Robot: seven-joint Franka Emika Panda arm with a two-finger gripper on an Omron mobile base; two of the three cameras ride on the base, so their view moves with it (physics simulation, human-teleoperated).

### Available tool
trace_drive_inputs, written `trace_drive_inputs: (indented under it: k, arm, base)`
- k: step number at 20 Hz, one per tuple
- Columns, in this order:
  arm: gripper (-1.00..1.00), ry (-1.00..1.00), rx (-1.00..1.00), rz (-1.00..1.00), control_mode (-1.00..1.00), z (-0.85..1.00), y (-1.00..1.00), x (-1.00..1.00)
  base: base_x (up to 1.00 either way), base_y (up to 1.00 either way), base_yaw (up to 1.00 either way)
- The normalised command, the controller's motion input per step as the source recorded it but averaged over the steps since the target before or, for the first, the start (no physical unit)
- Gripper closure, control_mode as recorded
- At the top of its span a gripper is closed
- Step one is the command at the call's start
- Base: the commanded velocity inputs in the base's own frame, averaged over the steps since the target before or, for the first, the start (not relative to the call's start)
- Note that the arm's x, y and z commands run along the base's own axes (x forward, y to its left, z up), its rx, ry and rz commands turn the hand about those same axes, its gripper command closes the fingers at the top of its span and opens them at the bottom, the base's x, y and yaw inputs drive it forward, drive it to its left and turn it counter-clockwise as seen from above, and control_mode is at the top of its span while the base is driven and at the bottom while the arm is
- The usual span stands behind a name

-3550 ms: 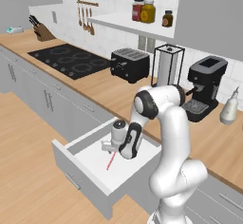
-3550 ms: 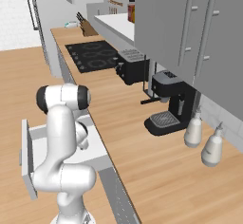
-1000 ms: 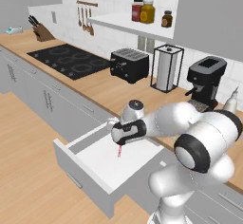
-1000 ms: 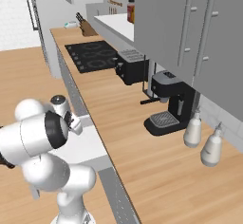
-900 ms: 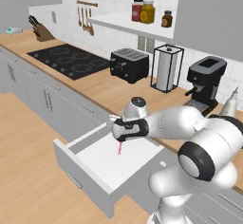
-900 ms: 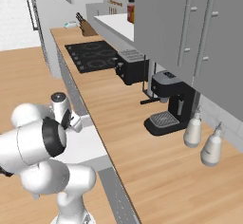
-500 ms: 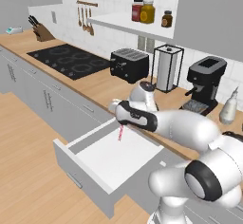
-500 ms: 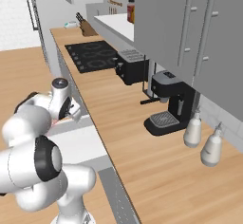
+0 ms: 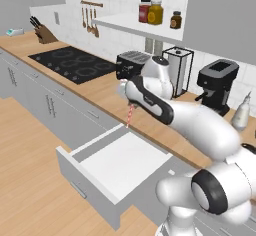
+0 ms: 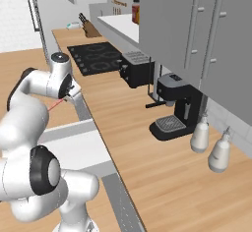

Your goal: Take a straw from the drawer in front and place it inside the glass cup on the dining counter.

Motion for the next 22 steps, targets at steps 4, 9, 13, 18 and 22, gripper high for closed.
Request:
trace_drive_inputs:
  k: [4,9,13,18,22]
  arm:
    - [1.0,0.05,-0.02,0.0,-1.0,0.51,-0.31,-0.68]
    - [1.0,0.04,-0.02,0.0,-1.0,0.07,-0.4,-0.7]
    - [1.0,0.0,0.0,0.0,-1.0,-0.01,-0.35,-0.52]
    - [1.0,0.0,0.0,0.0,-1.0,-0.03,-0.16,-0.24]
    - [1.0,-0.01,0.0,0.0,-1.0,-0.01,-0.01,-0.11]
  base:
    - [0.0,0.0,0.0]
    - [0.0,0.0,0.0]
    - [0.0,0.0,0.0]
    - [0.0,0.0,0.0]
    - [0.0,0.0,0.0]
